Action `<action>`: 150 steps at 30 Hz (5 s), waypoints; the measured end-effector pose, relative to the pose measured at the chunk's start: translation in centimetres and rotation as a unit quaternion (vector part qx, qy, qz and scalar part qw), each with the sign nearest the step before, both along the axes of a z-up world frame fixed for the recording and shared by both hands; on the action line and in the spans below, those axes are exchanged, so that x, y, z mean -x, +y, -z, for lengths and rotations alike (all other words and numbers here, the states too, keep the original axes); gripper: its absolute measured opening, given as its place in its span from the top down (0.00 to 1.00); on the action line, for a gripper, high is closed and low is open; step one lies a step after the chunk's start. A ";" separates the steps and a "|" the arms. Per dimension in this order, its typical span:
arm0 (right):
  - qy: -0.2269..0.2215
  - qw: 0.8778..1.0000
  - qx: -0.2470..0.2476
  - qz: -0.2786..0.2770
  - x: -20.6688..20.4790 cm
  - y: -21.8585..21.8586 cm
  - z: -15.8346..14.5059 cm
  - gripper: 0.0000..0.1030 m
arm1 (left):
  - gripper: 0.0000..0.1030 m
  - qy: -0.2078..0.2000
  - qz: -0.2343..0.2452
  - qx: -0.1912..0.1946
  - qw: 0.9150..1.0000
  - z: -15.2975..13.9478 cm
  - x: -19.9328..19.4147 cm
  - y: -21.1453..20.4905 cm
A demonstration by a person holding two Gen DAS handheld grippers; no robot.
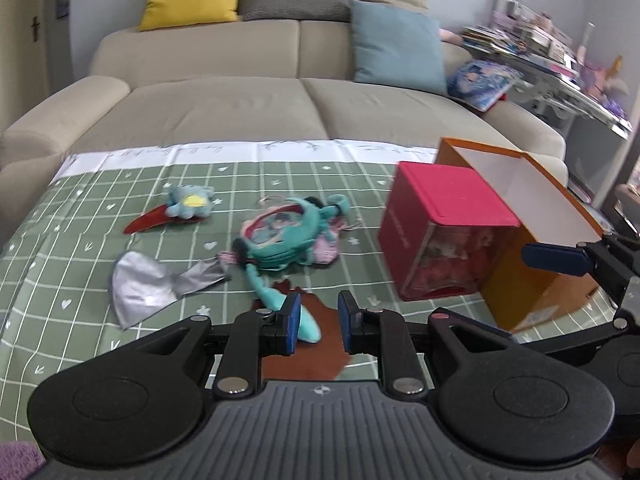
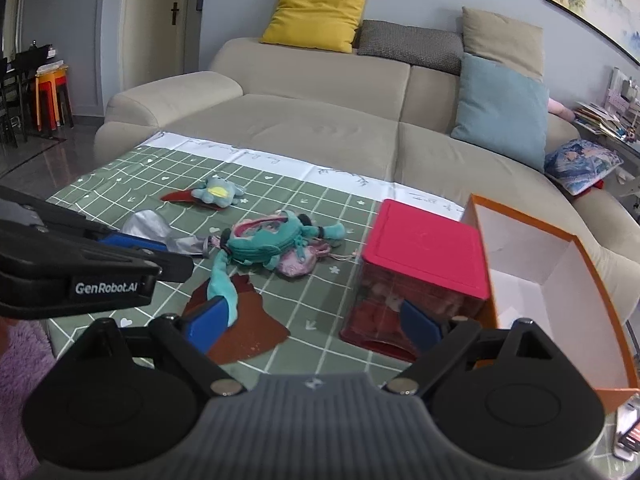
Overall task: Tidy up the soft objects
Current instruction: 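Reach both tools toward the teal plush bag on the mat, then grasp the teal plush bag with the left tool while the right tool grasps the pink satin pouch, then lift and carry the teal bag and pink pouch over the orange box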
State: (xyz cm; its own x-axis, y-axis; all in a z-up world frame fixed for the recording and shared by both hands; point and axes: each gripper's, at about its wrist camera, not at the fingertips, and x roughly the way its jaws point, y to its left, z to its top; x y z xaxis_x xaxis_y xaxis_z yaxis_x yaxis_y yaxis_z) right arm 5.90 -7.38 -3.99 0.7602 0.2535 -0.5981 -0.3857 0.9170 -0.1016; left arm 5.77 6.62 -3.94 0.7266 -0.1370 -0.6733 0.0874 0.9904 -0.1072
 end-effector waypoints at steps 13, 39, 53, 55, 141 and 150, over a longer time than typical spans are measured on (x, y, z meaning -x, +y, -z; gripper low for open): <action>0.032 0.999 -0.004 -0.021 -3.5 2.9 2.7 0.18 | 0.66 0.028 -0.032 0.035 0.998 2.7 -2.1 3.2; 0.055 0.995 0.051 -0.072 -11.6 6.9 8.4 0.53 | 0.46 0.066 0.011 -0.013 0.998 7.2 -13.2 3.7; 0.055 0.991 0.081 -0.093 -14.4 7.8 9.9 0.59 | 0.59 0.043 0.141 -0.079 0.986 8.8 -15.8 0.8; 0.056 0.991 0.078 -0.094 -14.4 7.7 9.9 0.59 | 0.71 0.038 0.143 -0.083 0.985 8.7 -15.8 0.5; 0.029 0.999 -0.024 -0.015 4.8 -6.3 -3.9 0.51 | 0.88 -0.061 0.144 0.010 0.988 -5.2 3.2 -5.8; -0.005 0.999 -0.021 0.044 5.4 -12.1 -4.9 0.51 | 0.88 -0.075 0.198 0.019 0.977 -6.4 2.2 -11.3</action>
